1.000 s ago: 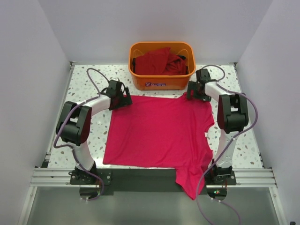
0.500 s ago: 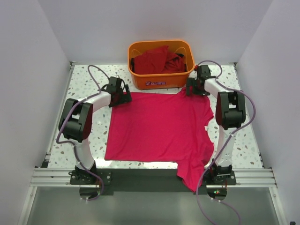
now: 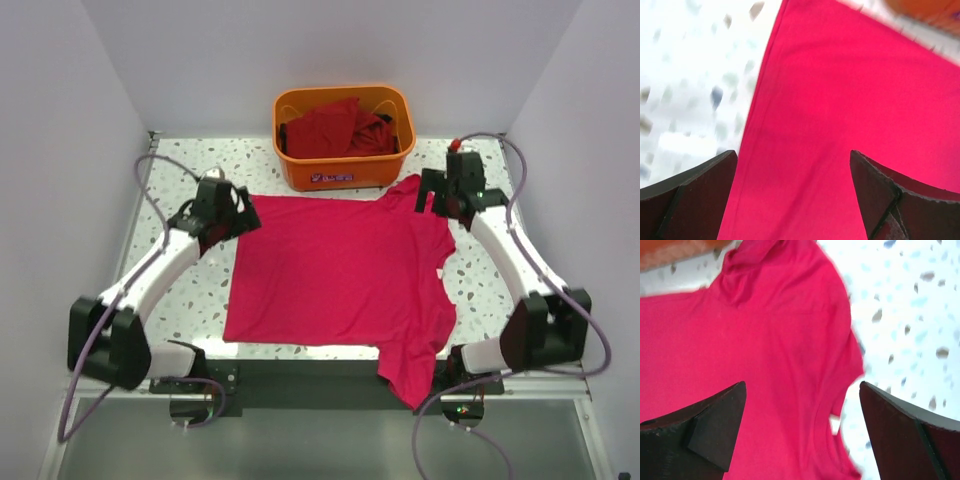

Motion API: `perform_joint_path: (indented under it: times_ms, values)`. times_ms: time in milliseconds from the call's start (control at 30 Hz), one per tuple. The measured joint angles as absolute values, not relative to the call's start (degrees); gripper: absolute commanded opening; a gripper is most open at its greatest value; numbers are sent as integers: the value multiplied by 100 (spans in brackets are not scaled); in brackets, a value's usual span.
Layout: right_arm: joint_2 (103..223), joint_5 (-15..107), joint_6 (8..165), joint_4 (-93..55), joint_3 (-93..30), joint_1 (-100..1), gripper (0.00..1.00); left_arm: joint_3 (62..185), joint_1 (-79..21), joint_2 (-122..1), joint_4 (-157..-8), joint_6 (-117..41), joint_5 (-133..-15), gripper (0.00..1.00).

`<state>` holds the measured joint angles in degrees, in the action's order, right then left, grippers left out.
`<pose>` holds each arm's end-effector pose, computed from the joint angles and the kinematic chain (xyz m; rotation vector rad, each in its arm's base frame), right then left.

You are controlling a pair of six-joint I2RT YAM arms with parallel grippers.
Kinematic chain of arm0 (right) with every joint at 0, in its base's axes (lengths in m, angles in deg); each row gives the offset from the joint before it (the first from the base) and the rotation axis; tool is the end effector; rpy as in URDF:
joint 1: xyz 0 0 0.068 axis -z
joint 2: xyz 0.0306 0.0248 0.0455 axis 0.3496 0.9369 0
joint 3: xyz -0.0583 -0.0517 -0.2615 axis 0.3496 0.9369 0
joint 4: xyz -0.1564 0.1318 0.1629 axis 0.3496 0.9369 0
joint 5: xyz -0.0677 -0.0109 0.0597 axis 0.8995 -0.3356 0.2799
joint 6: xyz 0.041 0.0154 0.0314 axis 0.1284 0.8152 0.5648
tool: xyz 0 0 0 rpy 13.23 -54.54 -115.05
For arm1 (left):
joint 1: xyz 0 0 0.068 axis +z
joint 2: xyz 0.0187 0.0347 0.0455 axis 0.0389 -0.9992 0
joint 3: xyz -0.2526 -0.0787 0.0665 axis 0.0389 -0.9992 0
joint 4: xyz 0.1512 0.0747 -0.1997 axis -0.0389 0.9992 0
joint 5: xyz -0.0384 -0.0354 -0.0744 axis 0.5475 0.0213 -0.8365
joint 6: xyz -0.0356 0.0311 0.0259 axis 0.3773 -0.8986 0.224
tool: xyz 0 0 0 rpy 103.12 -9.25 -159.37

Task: Fold and stack the t-shirts
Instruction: Flatten the tshirt out

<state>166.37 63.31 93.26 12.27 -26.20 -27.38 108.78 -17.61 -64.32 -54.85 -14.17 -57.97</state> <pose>0.3200 0.0331 0.2958 0.2199 2.3529 -0.0189 0.2837 -0.0730 0.2573 -0.4826 2.3550 -0.2518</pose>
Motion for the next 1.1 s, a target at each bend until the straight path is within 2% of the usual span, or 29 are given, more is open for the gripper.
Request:
perform_joint_path:
  times_ms: [100,233,333,533,567,800,1000,1100]
  values:
    - [15645,6862,9737,1658,-1979,-3612,99,10046,-2128,-5270,-4983,-894,-5511,100]
    - [14786,6956,10493,2318,-1195,-5466,99,9132,-3125,-4356,-4073,-29,-5351,100]
    - [14240,6947,11088,2842,-655,-6377,99,8527,-3571,-3860,-3444,646,-5320,95]
    - [14242,6993,12056,3518,-447,-8563,99,8258,-3968,-3783,-2784,1370,-5369,92]
    - [14349,6993,12198,3599,-445,-8878,99,8258,-4100,-3871,-2755,1462,-5393,100]
    - [14423,6792,12677,3660,-239,-9715,99,8262,-4703,-4424,-2556,1973,-5497,98]
    - [14314,6468,12768,3649,220,-9892,96,8360,-4799,-4782,-2417,2192,-5364,85]
    - [14399,6366,12821,3673,309,-10187,94,8492,-4801,-4979,-2377,2299,-5176,75]
